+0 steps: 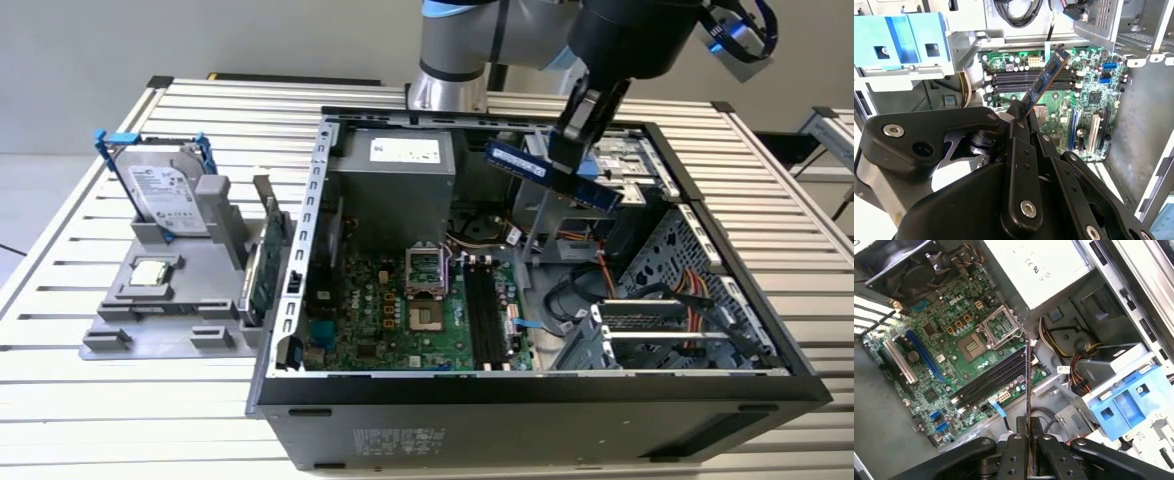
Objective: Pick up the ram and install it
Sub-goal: 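Insert the ram into the slot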
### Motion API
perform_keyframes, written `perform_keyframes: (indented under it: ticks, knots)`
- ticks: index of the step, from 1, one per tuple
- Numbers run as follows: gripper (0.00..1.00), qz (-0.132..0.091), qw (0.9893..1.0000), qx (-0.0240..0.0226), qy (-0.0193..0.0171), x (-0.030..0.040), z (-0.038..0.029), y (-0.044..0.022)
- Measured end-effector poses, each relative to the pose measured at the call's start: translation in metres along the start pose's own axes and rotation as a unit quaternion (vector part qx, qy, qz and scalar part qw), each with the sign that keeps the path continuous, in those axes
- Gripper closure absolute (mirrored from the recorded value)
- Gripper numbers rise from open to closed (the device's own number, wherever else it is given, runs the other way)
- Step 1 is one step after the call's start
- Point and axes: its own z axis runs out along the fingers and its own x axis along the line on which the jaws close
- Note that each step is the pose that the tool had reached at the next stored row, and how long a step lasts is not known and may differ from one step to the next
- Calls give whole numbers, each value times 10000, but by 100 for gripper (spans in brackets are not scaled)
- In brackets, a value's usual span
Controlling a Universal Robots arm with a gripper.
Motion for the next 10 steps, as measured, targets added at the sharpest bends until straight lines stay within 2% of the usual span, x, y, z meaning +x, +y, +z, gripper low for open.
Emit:
perform_keyframes:
  ticks: [10]
  knots:
    - [100,303,9995,-1,-10,20,0,-20]
